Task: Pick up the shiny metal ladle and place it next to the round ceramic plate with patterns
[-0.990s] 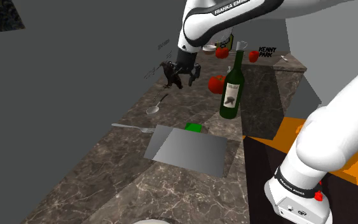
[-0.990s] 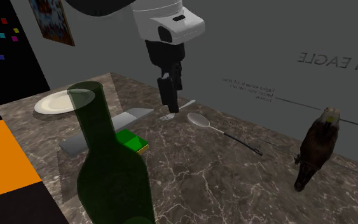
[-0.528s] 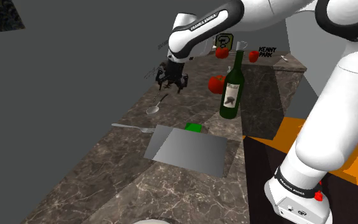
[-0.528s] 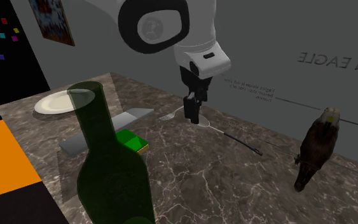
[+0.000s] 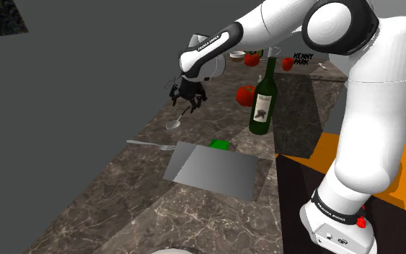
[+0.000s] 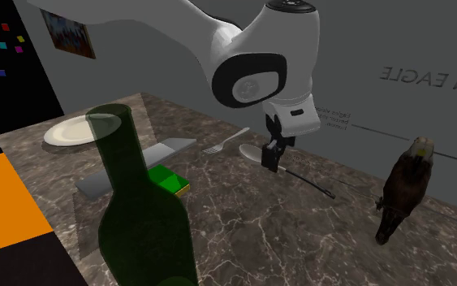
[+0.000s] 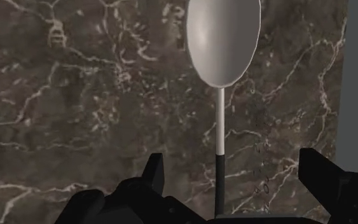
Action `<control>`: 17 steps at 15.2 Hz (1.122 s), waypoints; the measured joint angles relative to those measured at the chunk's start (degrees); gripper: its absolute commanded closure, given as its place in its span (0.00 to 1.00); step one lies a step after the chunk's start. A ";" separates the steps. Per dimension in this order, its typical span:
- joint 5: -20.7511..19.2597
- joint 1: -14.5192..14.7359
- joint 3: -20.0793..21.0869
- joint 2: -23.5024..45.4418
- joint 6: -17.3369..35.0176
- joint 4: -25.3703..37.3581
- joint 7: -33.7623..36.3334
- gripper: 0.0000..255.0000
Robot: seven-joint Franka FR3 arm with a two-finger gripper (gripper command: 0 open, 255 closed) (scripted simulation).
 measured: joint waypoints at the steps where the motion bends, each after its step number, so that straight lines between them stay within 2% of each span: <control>1: 0.22 0.04 0.02 0.72 0.68 0.08 0.24 0.00; 6: 0.60 0.35 0.22 3.89 3.49 0.54 0.34 0.00; 13: 0.68 0.41 0.28 4.76 4.27 0.66 0.24 0.00; 14: 0.68 0.41 0.28 4.76 4.27 0.66 0.24 1.00; 17: 0.68 0.42 0.29 4.73 4.30 0.70 0.23 1.00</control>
